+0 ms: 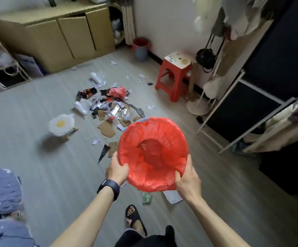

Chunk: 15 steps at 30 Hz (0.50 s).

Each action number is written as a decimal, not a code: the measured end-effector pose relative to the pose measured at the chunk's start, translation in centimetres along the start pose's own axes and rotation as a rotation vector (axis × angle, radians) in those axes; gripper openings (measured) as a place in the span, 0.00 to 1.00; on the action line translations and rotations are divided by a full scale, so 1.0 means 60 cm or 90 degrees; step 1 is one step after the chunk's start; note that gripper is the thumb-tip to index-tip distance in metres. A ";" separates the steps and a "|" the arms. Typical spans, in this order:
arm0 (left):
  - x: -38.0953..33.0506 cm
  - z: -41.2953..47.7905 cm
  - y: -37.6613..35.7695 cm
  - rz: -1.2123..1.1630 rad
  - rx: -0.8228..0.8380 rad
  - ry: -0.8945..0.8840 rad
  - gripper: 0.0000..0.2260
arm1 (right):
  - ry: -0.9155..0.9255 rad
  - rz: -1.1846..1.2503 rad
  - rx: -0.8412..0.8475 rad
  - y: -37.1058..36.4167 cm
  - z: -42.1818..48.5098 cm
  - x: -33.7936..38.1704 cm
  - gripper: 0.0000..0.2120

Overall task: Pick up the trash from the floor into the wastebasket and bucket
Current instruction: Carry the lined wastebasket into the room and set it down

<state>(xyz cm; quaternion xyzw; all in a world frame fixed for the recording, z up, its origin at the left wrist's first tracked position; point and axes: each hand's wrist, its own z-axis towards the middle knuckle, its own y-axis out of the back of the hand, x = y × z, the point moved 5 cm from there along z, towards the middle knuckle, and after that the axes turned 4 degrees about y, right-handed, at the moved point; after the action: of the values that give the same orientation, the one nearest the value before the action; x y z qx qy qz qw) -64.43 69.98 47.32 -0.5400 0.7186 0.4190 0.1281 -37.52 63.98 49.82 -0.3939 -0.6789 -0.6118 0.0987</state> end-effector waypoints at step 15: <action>0.036 0.207 0.319 -0.329 0.061 0.169 0.05 | 0.106 0.030 0.136 -0.244 0.170 0.324 0.33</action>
<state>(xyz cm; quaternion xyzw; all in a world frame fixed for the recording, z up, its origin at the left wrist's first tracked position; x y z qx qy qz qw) -85.49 79.02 47.16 -0.7484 0.5867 0.2640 0.1610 -56.60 82.13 48.39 -0.3446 -0.7205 -0.5638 0.2103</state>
